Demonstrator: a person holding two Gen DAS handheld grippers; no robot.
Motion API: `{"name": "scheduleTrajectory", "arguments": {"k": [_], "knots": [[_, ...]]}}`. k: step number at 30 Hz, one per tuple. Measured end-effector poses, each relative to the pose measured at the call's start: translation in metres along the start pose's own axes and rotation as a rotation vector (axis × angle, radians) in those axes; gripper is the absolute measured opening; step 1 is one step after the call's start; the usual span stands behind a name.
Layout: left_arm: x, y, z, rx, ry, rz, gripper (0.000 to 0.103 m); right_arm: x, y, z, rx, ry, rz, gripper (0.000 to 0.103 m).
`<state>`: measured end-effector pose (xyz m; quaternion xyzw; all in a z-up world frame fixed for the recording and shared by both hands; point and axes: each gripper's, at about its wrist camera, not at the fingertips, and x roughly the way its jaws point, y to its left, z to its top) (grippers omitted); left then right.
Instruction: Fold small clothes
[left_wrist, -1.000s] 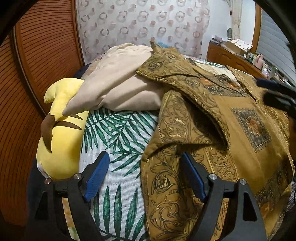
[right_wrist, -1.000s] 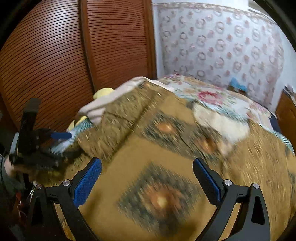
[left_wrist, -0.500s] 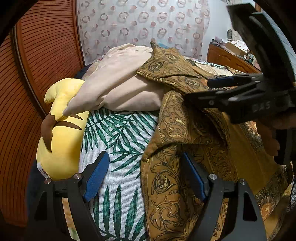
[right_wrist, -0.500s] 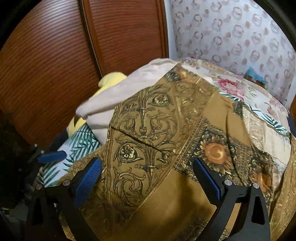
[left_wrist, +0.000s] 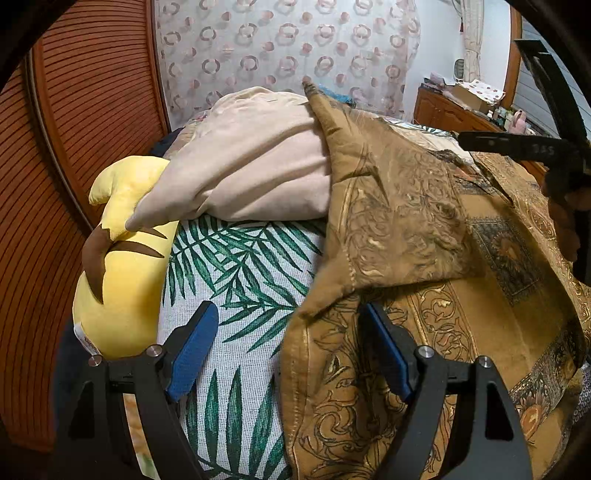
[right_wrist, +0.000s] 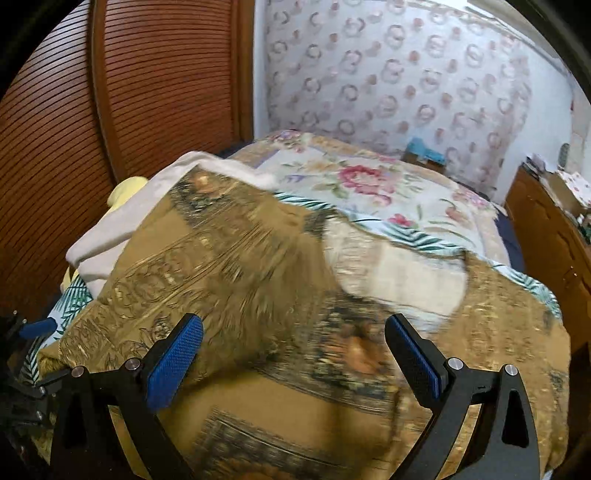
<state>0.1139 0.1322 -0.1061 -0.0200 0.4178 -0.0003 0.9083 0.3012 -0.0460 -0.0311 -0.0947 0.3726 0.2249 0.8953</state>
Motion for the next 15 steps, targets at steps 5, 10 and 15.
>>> {"name": "scheduleTrajectory", "arguments": {"k": [5,10,15], "knots": [[0.000,0.000,0.000,-0.001,0.000,0.000,0.081,-0.007,0.002,-0.012,0.003,-0.016,0.095,0.099],[-0.002,0.002,0.000,-0.007,-0.007,-0.002,0.081,-0.036,-0.023,-0.038,0.011,-0.054,0.149,0.095],[-0.031,0.002,0.003,-0.027,-0.109,0.020,0.081,-0.077,-0.067,-0.081,0.016,-0.081,0.118,0.094]]}}
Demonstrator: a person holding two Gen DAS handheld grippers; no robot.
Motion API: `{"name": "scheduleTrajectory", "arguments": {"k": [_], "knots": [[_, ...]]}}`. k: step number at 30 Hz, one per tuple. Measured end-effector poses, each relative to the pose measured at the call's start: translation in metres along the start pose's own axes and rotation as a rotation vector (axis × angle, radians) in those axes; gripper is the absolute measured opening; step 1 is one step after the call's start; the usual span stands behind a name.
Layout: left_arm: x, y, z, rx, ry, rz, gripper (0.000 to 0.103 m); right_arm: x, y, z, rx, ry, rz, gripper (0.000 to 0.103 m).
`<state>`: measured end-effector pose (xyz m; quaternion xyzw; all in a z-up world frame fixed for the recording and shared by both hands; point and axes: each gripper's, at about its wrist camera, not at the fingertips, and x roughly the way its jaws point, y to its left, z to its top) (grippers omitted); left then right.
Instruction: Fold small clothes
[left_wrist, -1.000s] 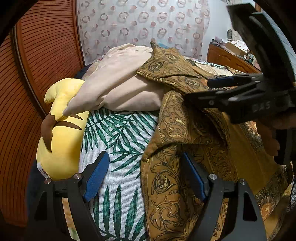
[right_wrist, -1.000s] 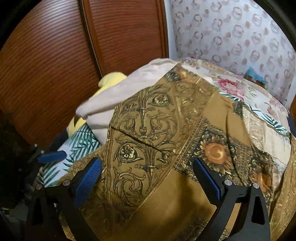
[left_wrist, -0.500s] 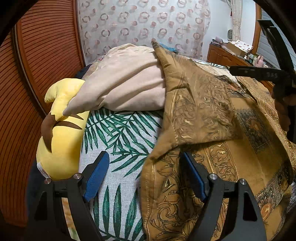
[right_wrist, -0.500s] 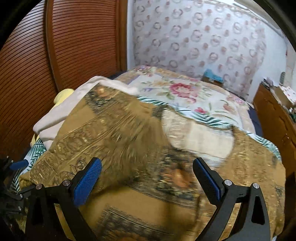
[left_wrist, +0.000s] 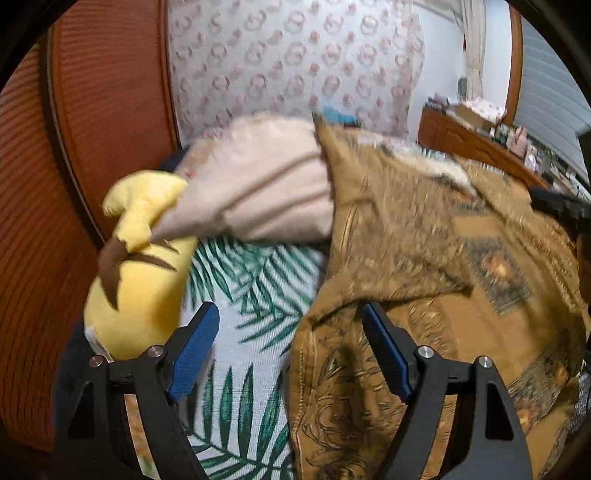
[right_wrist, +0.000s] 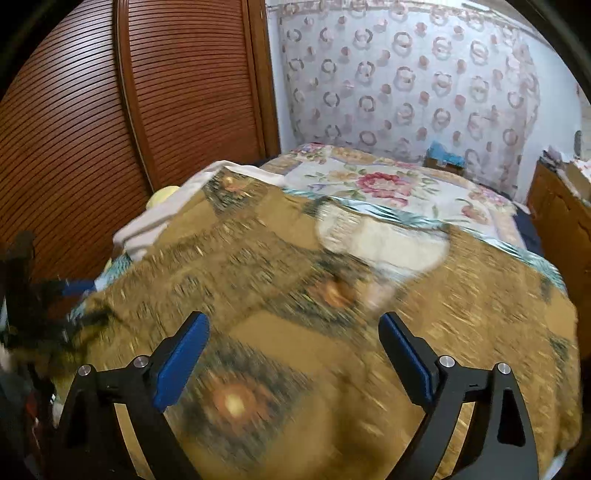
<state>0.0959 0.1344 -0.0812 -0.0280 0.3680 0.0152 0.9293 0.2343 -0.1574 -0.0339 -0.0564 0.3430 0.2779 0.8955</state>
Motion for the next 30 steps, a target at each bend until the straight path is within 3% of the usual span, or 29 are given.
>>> {"name": "scheduleTrajectory", "arguments": {"k": [6,13,20,30], "knots": [[-0.029,-0.032,0.025,0.064,-0.084,-0.026,0.081,-0.052,-0.047,-0.035,0.072,-0.012,-0.081,0.092],[-0.020,-0.093,0.054,0.137,-0.107,-0.134,0.081,-0.097,-0.107,-0.062,0.184,-0.039,-0.181,0.091],[0.016,-0.157,0.079,0.219,-0.059,-0.227,0.081,-0.108,-0.150,-0.079,0.270,-0.011,-0.257,0.089],[0.081,-0.229,0.096,0.355,0.058,-0.282,0.081,-0.099,-0.192,-0.095,0.391,0.051,-0.281,0.085]]}}
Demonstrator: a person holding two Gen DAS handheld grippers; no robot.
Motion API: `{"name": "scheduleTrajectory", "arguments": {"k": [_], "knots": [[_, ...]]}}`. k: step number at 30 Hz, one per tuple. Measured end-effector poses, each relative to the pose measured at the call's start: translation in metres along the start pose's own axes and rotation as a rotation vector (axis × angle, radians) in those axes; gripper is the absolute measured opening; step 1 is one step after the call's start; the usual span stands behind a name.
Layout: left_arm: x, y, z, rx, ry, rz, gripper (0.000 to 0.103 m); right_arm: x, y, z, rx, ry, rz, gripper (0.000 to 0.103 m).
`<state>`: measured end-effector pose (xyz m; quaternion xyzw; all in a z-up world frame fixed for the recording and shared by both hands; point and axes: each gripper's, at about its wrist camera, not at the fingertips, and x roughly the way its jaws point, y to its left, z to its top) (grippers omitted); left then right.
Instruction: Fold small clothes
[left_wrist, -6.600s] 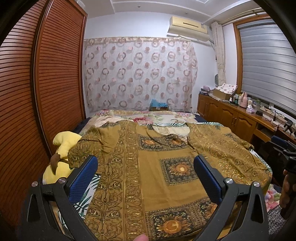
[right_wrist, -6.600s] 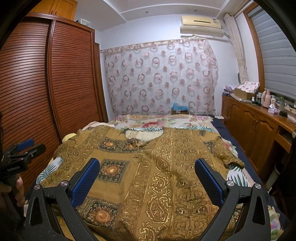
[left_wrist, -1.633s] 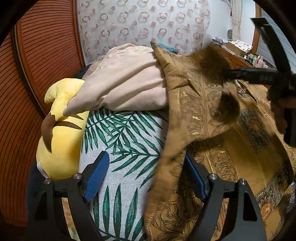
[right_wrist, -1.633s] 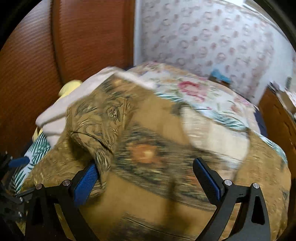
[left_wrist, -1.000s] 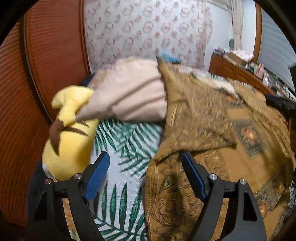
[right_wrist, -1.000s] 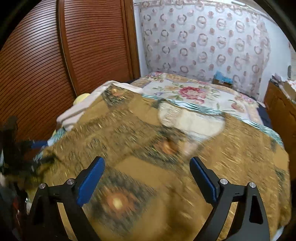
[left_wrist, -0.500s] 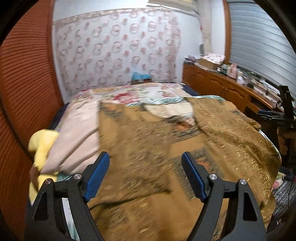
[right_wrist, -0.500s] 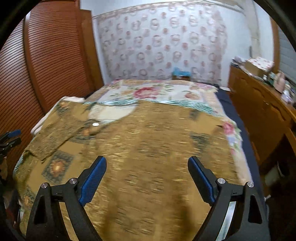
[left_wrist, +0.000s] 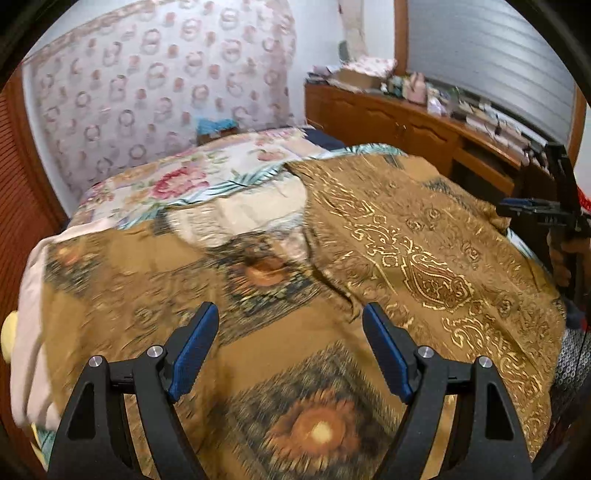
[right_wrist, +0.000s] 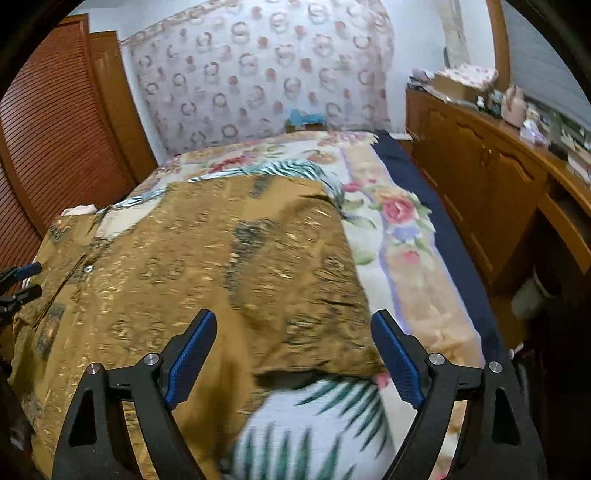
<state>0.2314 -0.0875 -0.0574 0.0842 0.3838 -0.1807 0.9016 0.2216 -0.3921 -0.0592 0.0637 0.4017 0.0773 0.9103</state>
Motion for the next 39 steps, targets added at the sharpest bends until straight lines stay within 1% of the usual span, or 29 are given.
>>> {"name": "scheduleTrajectory", "arguments": {"k": [3,7,12,17,21,24,27,29,30,33,37,39], "knots": [[0.016,-0.007,0.006,0.022,0.031,-0.014,0.081,0.000,-0.004,0.004,0.021,0.016,-0.007,0.084],[0.035,-0.012,0.010,0.036,0.070,-0.038,0.081,0.004,-0.002,0.012,0.036,0.040,0.018,0.083],[0.048,-0.020,0.014,0.054,0.091,-0.053,0.081,0.003,-0.001,0.015,0.030,0.072,0.035,0.083],[0.052,-0.022,0.016,0.054,0.090,-0.080,0.081,0.007,-0.015,0.019,0.043,0.084,0.039,0.081],[0.053,-0.025,0.016,0.072,0.097,-0.090,0.087,0.013,-0.018,0.019,0.050,0.090,0.035,0.080],[0.054,-0.027,0.017,0.075,0.098,-0.091,0.088,0.016,-0.017,0.019,0.047,0.096,0.028,0.080],[0.056,-0.030,0.016,0.095,0.110,-0.103,0.098,0.017,-0.018,0.019,0.053,0.106,0.031,0.080],[0.057,-0.032,0.016,0.100,0.114,-0.106,0.100,0.018,-0.020,0.019,0.062,0.111,0.035,0.080],[0.057,-0.032,0.017,0.101,0.119,-0.111,0.103,0.017,-0.021,0.019,0.070,0.114,0.038,0.080],[0.057,-0.033,0.017,0.103,0.120,-0.110,0.103,0.015,-0.024,0.017,0.090,0.117,0.050,0.078],[0.057,-0.033,0.017,0.104,0.121,-0.109,0.103,0.011,-0.028,0.014,0.108,0.120,0.058,0.074],[0.057,-0.033,0.017,0.105,0.121,-0.106,0.103,0.012,-0.029,0.013,0.109,0.132,0.049,0.072]]}}
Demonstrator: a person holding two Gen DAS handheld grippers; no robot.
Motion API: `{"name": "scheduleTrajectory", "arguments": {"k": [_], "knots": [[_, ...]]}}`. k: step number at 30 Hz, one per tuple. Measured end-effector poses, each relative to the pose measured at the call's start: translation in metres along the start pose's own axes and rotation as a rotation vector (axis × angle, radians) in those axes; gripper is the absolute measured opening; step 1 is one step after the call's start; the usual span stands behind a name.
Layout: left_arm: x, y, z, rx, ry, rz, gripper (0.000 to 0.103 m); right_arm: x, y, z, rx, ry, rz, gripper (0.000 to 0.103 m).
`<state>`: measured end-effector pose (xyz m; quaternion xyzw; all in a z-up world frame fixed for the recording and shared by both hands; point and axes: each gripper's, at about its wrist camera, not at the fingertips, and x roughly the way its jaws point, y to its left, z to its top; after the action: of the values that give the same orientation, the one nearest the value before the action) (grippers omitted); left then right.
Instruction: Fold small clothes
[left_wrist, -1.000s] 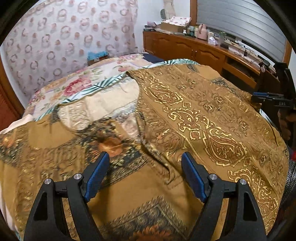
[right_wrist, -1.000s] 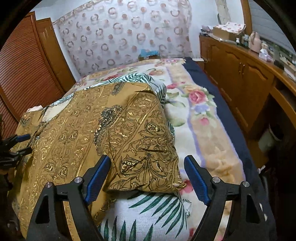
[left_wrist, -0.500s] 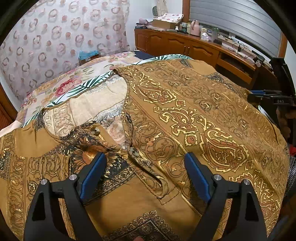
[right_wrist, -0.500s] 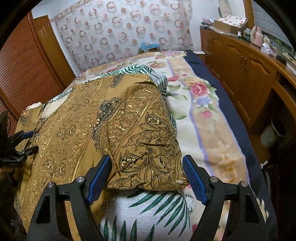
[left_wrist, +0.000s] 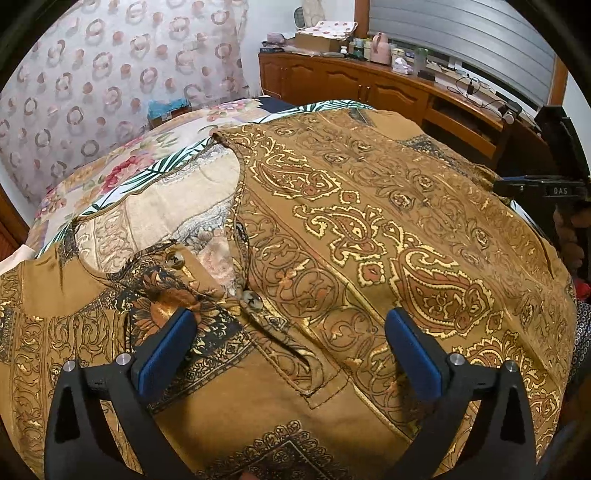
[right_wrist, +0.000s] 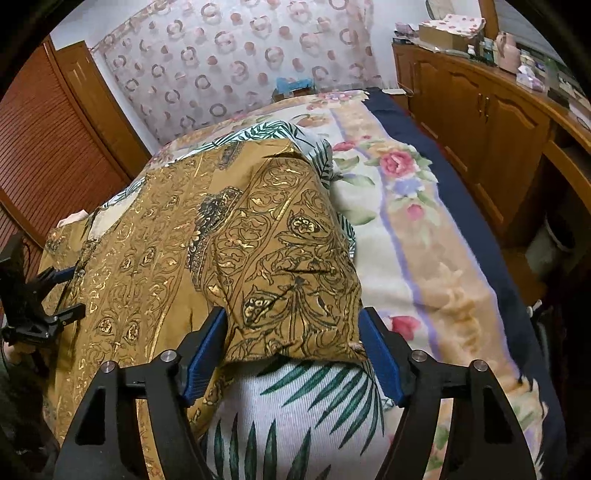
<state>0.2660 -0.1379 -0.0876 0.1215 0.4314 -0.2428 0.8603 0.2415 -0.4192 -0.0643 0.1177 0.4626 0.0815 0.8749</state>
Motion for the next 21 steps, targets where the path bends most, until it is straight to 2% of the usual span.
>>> {"name": "scheduleTrajectory", "arguments": {"k": [6,11,13,17,21], "knots": [[0.000,0.000,-0.001,0.000,0.000,0.000,0.103,-0.003,0.008,0.001,-0.023,0.015,-0.021,0.047],[-0.002,0.000,-0.002,0.015,0.004,-0.013,0.103,-0.007,0.032,0.006,-0.145,0.029,-0.109,0.022],[-0.003,0.000,-0.002,0.013,0.001,-0.009,0.103,-0.012,0.041,0.011,-0.174,0.007,-0.146,0.015],[-0.020,0.003,-0.002,0.000,-0.086,0.008,0.103,-0.027,0.062,0.020,-0.217,-0.069,-0.178,0.011],[-0.045,0.010,0.001,-0.031,-0.201,0.007,0.103,-0.042,0.097,0.023,-0.278,-0.152,-0.148,0.010]]}}
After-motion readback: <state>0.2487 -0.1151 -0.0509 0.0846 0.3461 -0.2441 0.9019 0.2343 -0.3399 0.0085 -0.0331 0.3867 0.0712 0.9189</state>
